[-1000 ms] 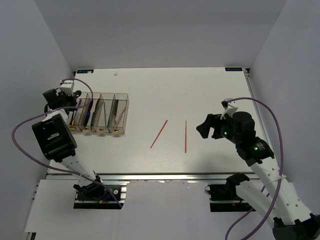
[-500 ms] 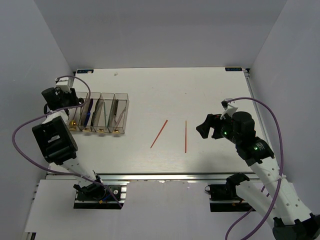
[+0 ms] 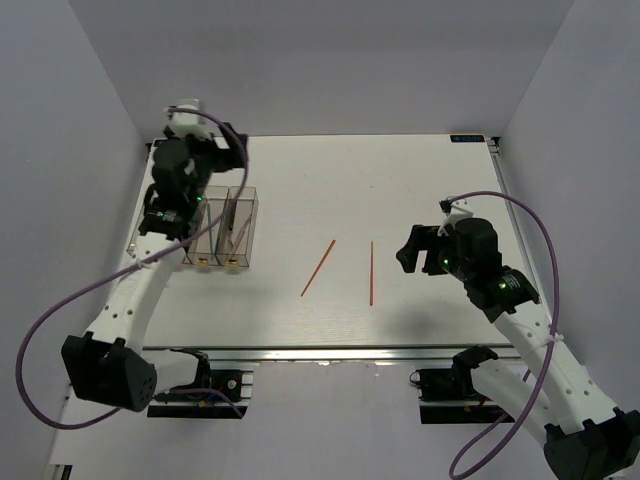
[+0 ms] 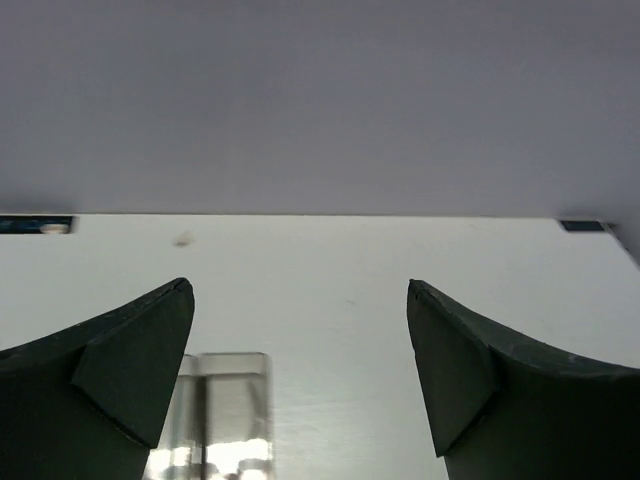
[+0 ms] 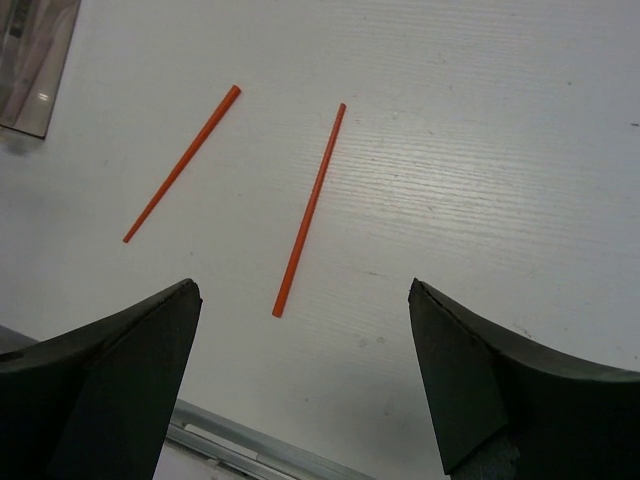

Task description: Sort the eating utensils into containers

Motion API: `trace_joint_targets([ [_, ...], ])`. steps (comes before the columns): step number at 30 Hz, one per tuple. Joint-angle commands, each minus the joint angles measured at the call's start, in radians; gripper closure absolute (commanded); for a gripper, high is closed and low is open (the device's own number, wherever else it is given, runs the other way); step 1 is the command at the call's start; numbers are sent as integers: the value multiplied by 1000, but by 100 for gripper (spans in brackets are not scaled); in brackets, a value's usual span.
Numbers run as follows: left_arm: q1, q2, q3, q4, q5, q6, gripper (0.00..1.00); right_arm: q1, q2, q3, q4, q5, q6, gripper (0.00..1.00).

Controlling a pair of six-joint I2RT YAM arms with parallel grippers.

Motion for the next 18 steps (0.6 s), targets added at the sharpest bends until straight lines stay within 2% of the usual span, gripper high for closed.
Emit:
trace_joint_targets([
  [1,-203,3,-62,-211,-261,-49,5,-2,3,64,-27,71,4,11],
  [5,-485,142,-126,-248,-383,-64,13,-2,-4,87,-96,93,29,11],
  [8,-593,251,-151,-231,-404,-103,17,-2,-21,87,-126,111,38,11],
  [12,-653,393,-136,-214,-407,-129,18,-2,-38,83,-179,137,49,11],
  [18,-701,497,-108,-211,-391,-138,19,-2,-72,81,-213,136,66,11],
])
